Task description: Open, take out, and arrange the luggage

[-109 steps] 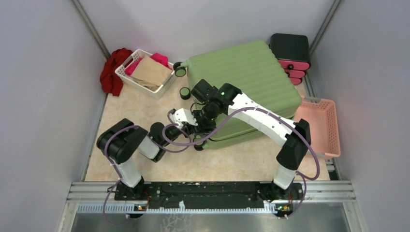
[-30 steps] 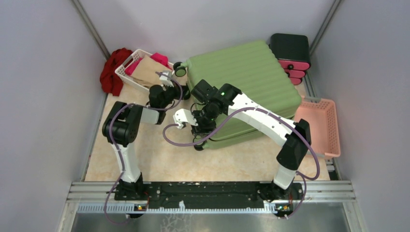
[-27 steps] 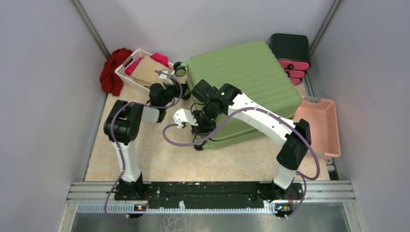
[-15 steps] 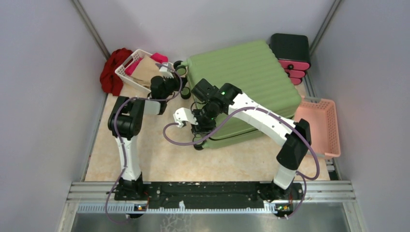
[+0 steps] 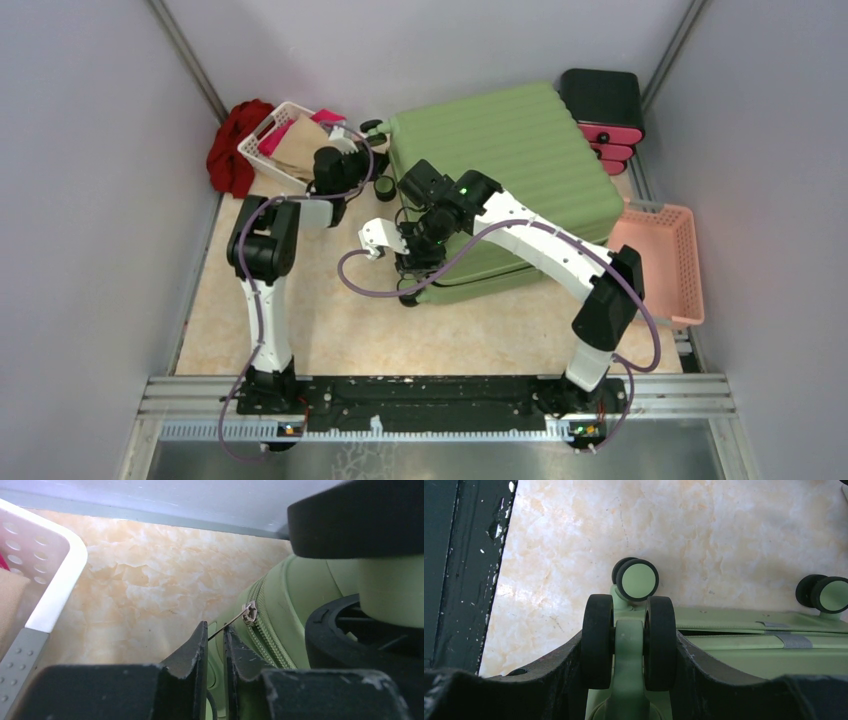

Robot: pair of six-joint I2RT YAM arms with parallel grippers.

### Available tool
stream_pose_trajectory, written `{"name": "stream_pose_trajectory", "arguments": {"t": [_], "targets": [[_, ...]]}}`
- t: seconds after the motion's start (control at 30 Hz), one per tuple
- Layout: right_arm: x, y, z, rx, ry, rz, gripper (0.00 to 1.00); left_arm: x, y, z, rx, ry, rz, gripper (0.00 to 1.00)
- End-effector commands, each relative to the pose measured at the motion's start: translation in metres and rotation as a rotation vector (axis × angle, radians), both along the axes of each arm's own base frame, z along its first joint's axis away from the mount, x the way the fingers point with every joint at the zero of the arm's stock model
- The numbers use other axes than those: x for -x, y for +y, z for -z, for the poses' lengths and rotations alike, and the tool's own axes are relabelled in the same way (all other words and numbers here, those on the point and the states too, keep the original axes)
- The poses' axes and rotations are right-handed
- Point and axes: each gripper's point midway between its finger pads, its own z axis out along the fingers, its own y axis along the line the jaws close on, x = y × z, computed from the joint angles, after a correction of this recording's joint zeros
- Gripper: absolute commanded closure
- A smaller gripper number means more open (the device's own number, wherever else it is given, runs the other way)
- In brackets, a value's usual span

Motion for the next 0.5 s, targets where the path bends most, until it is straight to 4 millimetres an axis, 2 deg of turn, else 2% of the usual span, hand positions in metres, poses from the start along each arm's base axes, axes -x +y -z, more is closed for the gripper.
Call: {"name": "stream_pose_trajectory", "arguments": {"t": [0.0,0.17,0.3,0.47], "targets": [[0.038,-0.013,-0.019,-0.009,0.116,-0.031,1.00,-0.034,0.042,-0.046,0.063,-0.101,-0.178,0.81],[0.038,-0.013,-0.021,-0.010,0.113,-0.030,1.00,-0.028,0.050,-0.050,0.087,-0.090,-0.188,0.73],[0.039,-0.013,-0.022,-0.013,0.114,-0.031,1.00,-0.021,0.058,-0.063,0.091,-0.110,-0.198,0.67],[0.039,-0.013,-0.023,-0.014,0.114,-0.029,1.00,-0.016,0.068,-0.073,0.089,-0.112,-0.194,0.68]]}}
